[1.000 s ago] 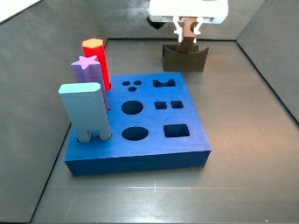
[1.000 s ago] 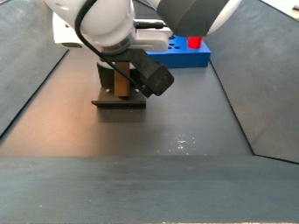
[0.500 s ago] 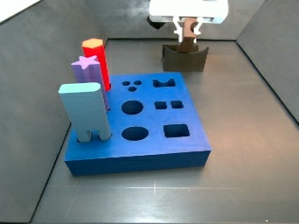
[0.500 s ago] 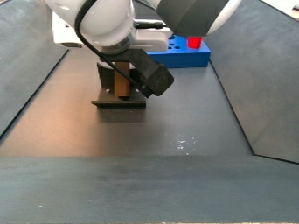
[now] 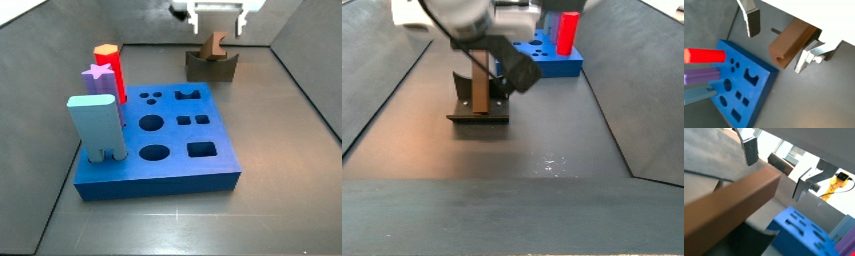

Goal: Pick up the arch object. Move up. Place the arch object on the fixture. Regrasp the arch object. Rotate the arch object. Move to above the board. Insert the arch object.
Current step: Regrasp the arch object.

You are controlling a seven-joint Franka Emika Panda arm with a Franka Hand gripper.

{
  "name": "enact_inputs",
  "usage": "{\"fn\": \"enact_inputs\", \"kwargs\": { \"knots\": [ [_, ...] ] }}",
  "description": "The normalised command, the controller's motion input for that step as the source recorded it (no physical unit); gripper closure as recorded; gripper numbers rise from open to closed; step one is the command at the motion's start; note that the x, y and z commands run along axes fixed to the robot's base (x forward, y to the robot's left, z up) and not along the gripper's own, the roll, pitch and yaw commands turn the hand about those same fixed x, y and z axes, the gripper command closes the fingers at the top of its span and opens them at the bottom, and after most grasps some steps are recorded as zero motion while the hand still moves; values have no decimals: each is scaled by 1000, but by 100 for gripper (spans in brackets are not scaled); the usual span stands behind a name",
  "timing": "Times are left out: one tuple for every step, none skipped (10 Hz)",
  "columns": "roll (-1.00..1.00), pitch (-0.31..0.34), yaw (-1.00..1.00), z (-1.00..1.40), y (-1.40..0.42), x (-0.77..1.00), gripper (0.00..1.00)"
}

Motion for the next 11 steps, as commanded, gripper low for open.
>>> {"fn": "enact_inputs", "kwargs": {
  "knots": [
    [46,8,-5,998,7,-33,0],
    [45,18,0,809,9,-30,0],
    [43,28,3,552,10,-29,0],
    [43,35,4,355,9,-29,0],
    [1000,59,48,792,-838,133,0],
    [1000,60,47,678,-798,134,0],
    [1000,57,47,526,-650,78,0],
    [1000,55,46,322,-449,22,0],
    [1000,51,46,85,-180,-2,0],
    [1000,53,46,32,-53,-4,0],
    [1000,54,45,21,-37,1,0]
  ]
}}
